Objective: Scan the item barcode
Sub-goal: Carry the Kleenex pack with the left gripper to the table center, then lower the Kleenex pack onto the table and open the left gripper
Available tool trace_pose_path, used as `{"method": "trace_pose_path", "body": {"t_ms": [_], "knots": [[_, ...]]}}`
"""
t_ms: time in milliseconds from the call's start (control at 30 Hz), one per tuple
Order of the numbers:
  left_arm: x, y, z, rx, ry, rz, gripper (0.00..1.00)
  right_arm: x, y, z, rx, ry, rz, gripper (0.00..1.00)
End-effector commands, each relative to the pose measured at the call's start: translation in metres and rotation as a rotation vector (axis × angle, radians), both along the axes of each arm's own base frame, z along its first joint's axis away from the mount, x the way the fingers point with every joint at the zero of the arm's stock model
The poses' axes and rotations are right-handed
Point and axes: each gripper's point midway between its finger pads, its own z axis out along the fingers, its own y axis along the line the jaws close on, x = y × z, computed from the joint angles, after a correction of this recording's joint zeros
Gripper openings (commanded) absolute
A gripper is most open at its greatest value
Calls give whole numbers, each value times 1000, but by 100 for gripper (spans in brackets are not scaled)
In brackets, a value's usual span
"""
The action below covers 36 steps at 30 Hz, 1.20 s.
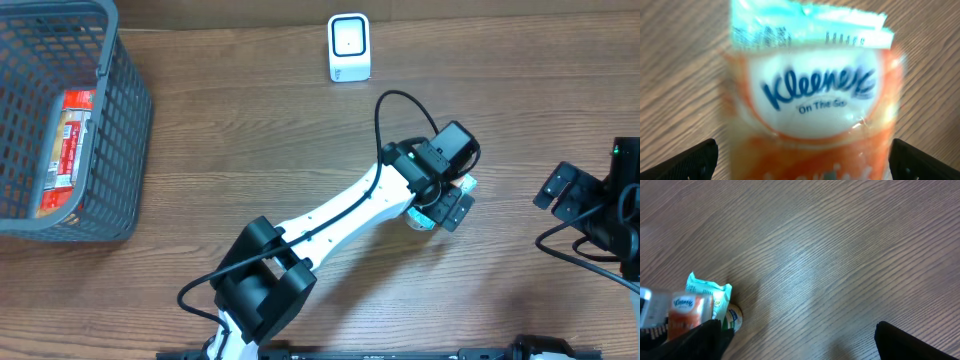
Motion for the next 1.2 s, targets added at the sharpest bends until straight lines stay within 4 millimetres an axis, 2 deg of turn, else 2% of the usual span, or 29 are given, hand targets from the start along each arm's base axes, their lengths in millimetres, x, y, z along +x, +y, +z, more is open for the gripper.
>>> {"method": "trace_pose_path", "body": {"t_ms": [0,200,333,533,600,667,767,900,1033,1167], "knots": [[13,2,34,-43,-56,4,100,2,-3,8,-6,-28,-12,100],[13,16,28,24,-58,22,100,2,-3,8,-6,-28,-12,100],[19,15,36,4,-69,31,100,2,-3,8,-6,-28,-12,100],[20,3,75,-107,-86,14,100,2,-3,8,-6,-28,-12,100],[23,7,86,-115,-116,8,100,2,-3,8,-6,-28,-12,100],[31,19,102,-107,-172,40,100,2,-3,8,-6,-28,-12,100],[49,50,134,-95,-272,125,100,2,-3,8,-7,-28,-13,100],[76,114,184,-97,-398,280,100,2,-3,8,-6,-28,-12,100],[98,195,228,-98,-511,423,100,2,-3,8,-7,-28,-13,100],[114,291,258,-43,-613,593,100,2,-3,8,-6,-28,-12,100]]}}
